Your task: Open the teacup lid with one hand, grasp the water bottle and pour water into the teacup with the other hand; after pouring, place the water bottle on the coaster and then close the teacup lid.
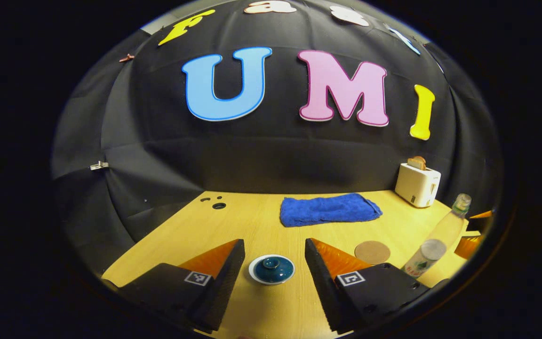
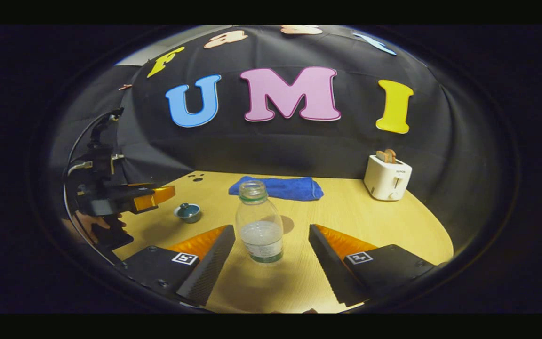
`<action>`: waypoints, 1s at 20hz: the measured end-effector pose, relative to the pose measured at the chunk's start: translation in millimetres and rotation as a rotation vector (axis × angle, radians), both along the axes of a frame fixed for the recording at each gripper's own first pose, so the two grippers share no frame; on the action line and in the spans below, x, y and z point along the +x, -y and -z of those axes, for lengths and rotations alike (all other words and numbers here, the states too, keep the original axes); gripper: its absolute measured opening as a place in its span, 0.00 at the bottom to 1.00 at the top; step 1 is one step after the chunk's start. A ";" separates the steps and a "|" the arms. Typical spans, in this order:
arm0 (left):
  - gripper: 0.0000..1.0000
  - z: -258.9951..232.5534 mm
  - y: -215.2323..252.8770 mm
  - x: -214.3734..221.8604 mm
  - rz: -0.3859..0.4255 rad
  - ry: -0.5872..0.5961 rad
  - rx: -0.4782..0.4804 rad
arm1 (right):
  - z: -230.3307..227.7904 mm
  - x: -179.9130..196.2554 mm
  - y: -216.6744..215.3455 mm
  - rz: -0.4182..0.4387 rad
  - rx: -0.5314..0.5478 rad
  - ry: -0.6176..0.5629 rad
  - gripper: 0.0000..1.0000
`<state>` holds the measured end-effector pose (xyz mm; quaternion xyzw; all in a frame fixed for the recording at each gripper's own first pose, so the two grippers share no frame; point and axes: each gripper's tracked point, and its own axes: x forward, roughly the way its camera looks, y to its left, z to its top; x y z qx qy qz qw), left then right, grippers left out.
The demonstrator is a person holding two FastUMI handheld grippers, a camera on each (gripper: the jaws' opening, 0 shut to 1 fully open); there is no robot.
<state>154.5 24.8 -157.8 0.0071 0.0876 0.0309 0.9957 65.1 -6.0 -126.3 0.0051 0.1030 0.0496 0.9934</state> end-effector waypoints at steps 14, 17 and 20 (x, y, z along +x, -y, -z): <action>0.62 69.7 -7.7 54.0 0.015 -0.031 -0.021 | 40.1 19.3 -19.4 -0.039 -0.017 0.022 0.98; 0.53 69.8 -5.5 54.6 0.028 -0.021 0.008 | 39.0 28.3 -25.2 -0.044 -0.003 0.050 0.98; 0.39 70.2 -5.4 55.6 0.030 -0.014 0.036 | 42.4 34.8 -27.3 -0.046 -0.009 0.074 0.98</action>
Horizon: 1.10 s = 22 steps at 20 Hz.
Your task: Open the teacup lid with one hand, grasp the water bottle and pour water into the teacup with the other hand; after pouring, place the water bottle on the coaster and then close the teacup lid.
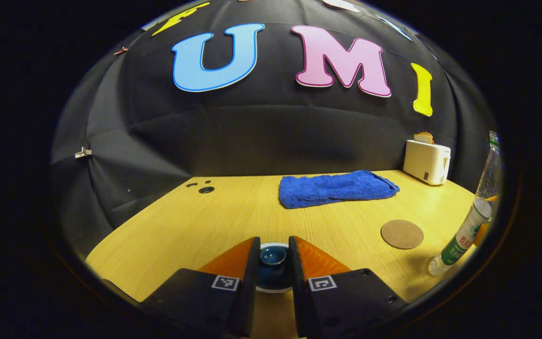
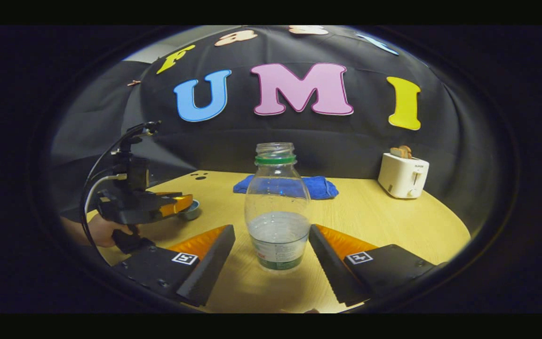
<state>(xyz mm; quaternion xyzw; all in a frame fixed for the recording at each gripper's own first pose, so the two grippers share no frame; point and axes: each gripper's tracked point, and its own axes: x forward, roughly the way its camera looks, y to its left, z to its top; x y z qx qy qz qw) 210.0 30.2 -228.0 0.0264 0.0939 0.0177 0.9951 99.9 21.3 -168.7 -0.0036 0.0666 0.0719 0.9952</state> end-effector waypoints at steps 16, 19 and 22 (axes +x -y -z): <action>0.24 -43.8 -9.5 -50.3 -0.024 0.060 -0.041 | 17.3 49.2 -4.6 0.030 0.031 0.024 1.00; 0.24 -48.3 -20.6 -61.5 -0.045 0.065 -0.025 | 19.3 55.7 -1.0 0.048 0.024 0.032 0.98; 0.24 -49.5 -28.0 -67.6 -0.060 0.064 -0.034 | 19.3 59.0 -1.5 0.043 0.007 0.030 0.81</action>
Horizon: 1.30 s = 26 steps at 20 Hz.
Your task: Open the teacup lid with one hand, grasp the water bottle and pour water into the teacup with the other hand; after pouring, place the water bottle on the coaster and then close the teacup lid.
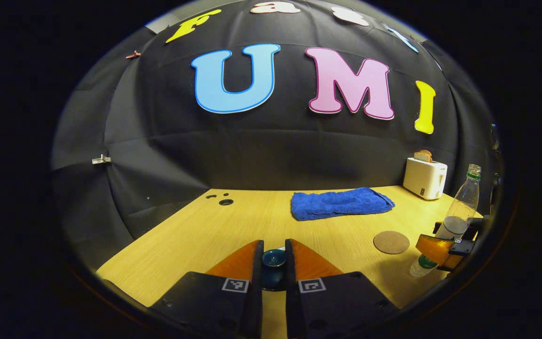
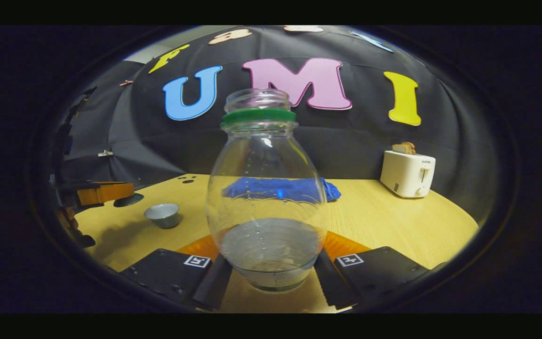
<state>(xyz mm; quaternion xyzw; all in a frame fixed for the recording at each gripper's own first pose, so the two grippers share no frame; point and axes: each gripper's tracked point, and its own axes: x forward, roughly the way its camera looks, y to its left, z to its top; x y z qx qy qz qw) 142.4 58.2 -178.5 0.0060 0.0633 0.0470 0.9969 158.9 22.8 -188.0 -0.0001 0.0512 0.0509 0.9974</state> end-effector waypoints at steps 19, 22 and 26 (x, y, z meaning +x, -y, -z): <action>0.24 -13.6 -110.0 -58.9 -0.100 0.013 -0.094 | -45.7 88.7 -30.3 0.039 -0.788 0.042 0.76; 0.20 -10.5 -127.4 -61.8 -0.103 0.000 -0.094 | -45.9 104.6 -48.5 0.010 -0.936 0.086 0.76; 0.24 -7.9 -140.9 -58.2 -0.088 -0.004 -0.069 | -44.3 120.4 -81.0 -0.060 -1.140 0.173 0.76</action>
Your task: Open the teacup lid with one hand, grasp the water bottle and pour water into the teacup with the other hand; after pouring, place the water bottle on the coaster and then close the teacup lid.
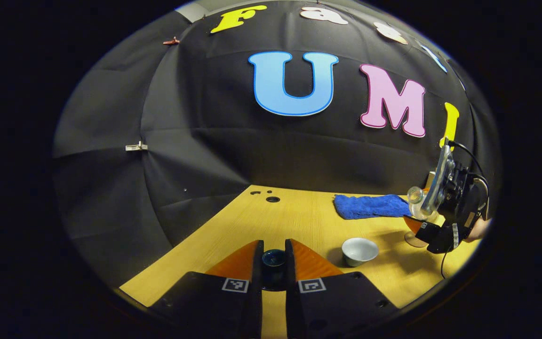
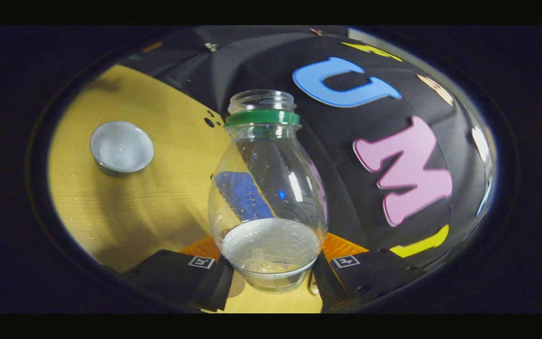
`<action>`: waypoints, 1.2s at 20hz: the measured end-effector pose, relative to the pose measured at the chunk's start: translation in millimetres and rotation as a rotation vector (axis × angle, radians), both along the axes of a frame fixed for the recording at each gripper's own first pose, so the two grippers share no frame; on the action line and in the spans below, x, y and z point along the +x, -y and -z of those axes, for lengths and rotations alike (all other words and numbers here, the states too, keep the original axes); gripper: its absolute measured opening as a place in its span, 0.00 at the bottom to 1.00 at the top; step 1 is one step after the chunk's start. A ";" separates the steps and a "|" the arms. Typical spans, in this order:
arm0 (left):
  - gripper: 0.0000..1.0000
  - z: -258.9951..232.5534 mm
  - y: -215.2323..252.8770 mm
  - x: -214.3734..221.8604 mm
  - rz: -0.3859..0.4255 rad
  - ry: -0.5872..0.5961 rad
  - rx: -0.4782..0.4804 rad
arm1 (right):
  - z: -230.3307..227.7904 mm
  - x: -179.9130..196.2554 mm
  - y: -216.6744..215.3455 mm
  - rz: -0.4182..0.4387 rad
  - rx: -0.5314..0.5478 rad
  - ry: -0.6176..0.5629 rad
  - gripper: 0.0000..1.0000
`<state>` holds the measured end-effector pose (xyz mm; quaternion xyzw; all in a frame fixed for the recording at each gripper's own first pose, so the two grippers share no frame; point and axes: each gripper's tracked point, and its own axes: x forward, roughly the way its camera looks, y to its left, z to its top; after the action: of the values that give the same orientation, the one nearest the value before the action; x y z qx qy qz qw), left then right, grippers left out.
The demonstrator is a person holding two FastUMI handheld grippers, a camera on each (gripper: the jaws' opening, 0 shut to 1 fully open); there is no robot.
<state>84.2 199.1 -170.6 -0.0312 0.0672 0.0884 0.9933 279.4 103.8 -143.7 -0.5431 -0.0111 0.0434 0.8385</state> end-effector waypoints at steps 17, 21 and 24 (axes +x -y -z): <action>0.24 17.8 -15.3 12.9 0.046 -0.012 -0.014 | 32.2 28.9 -46.3 -0.109 -0.282 0.047 0.75; 0.24 20.3 -14.4 13.5 0.047 -0.017 -0.011 | 31.6 29.3 -47.6 -0.134 -0.369 0.085 0.75; 0.24 19.7 -13.0 12.8 0.045 -0.021 -0.009 | 26.8 29.4 -44.8 -0.139 -0.415 0.126 0.75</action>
<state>96.9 212.1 -190.3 -0.0335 0.0785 0.0660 0.9942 308.7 148.7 -170.5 -0.7035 -0.0918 0.0683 0.7014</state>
